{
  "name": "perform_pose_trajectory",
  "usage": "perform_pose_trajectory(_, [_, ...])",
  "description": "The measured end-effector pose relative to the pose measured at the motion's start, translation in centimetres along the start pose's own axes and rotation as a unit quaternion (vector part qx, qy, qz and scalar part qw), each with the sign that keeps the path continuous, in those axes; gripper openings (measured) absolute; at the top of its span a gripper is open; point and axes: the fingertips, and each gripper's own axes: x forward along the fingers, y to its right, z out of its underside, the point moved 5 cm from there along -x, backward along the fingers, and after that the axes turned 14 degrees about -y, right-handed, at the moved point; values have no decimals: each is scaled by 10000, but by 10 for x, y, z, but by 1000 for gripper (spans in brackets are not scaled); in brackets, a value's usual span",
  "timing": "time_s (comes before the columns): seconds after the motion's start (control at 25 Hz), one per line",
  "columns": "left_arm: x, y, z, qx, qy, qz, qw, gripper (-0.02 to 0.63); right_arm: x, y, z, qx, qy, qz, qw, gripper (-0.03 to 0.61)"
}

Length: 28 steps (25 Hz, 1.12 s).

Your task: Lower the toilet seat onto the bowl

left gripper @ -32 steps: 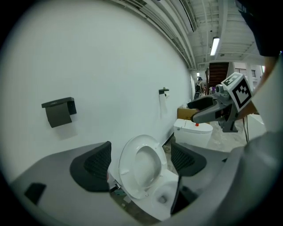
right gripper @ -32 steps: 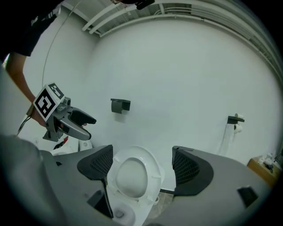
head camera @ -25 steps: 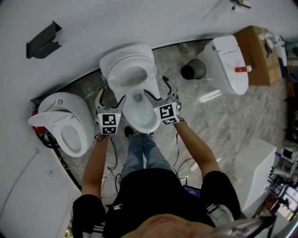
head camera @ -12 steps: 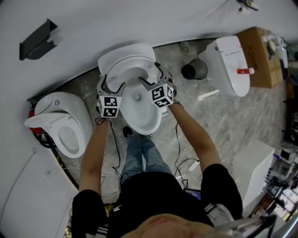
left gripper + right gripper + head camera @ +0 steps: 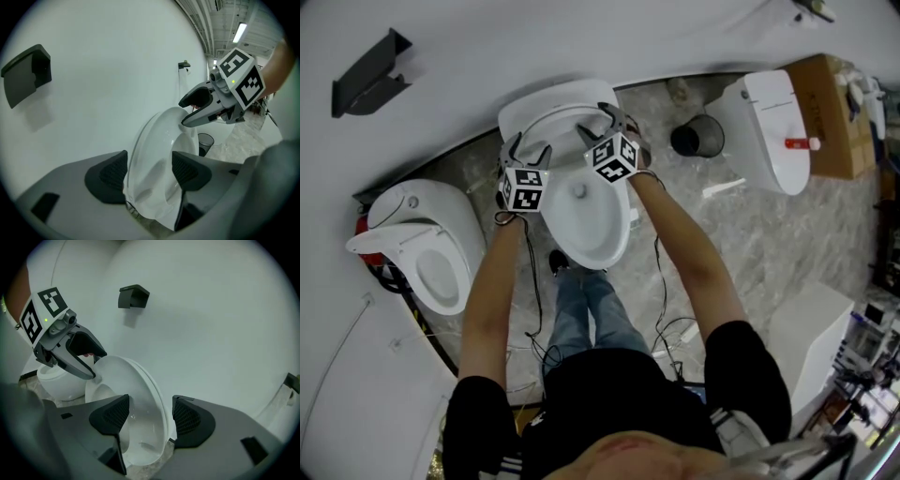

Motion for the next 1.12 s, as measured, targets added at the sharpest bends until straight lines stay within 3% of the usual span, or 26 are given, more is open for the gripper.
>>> perform_pose_trajectory(0.16, [9,-4,-1,-5,-110,-105,9999,214,10,-3,-6,-335,-162,-44,9993,215])
perform_pose_trajectory(0.36, [10,-13,1,-146,-211,-167,9995,146,7,-6,-5,-462,-119,-23,9989,202])
perform_pose_trajectory(0.6, [2,-5,6,105,-234,-241,9994,135,-3,-9,-1,-519,-166,-52,9985,186])
perform_pose_trajectory(0.88, [-19,13,20,60,-145,-259,9995,109,-30,-21,14,-491,-103,-106,9987,163])
perform_pose_trajectory(1.12, [-38,37,38,258,-92,-440,9987,106,-56,-39,32,-440,-92,-95,9989,156])
